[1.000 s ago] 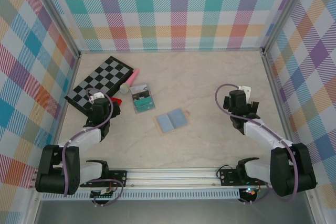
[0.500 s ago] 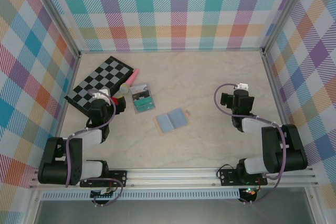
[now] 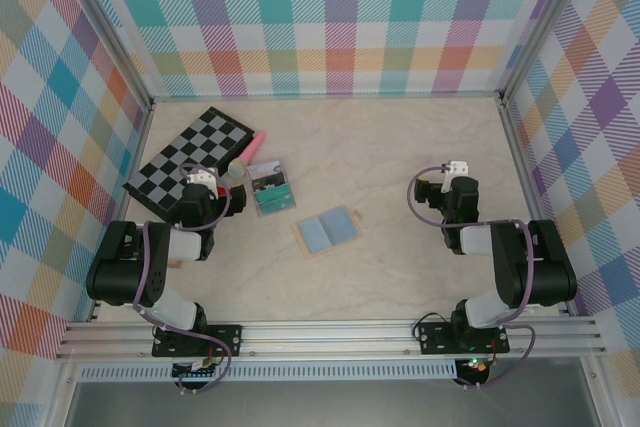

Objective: Take the credit cards out of the card holder

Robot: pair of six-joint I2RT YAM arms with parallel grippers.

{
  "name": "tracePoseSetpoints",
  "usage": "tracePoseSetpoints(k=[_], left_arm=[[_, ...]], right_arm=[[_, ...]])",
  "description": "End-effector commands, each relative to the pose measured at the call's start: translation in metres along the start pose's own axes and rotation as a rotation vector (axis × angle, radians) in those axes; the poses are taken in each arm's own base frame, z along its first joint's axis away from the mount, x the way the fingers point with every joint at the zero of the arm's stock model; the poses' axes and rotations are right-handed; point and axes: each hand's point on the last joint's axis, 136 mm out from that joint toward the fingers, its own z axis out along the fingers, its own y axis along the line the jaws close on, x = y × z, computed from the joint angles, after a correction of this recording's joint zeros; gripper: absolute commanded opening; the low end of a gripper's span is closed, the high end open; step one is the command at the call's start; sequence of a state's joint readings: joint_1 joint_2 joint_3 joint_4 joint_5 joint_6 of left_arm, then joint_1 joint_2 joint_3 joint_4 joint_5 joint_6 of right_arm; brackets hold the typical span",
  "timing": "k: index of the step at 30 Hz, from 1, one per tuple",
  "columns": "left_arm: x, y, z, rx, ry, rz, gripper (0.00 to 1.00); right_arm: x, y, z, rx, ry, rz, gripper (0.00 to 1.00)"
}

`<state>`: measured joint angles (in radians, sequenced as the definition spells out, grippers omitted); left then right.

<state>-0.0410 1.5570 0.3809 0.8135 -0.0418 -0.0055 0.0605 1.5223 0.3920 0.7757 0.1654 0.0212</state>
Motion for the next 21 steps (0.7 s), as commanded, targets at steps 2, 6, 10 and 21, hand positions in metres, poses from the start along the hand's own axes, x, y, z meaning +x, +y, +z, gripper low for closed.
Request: tracePoseSetpoints(k=[2, 6, 10, 21], left_arm=[[-0.0143, -0.0021, 0.0051, -0.019, -0.031, 0.029, 1.0], [-0.0137, -0.0018, 0.0051, -0.02, -0.029, 0.029, 1.0], [-0.0137, -0.0061, 0.0058, 0.001, -0.021, 0.043, 1.0], [-0.0131, -0.0082, 0.0067, 0.002, -0.016, 0.051, 1.0]], right_arm=[[-0.0161, 0.0046, 0.0005, -0.039, -0.061, 0.001, 1.0], [-0.0156, 0.0025, 0.0009, -0.039, -0.056, 0.01, 1.0], [-0.0165, 0.0028, 0.001, -0.042, -0.058, 0.011, 1.0], [-0.016, 0.0025, 0.0015, -0.044, -0.054, 0.013, 1.0]])
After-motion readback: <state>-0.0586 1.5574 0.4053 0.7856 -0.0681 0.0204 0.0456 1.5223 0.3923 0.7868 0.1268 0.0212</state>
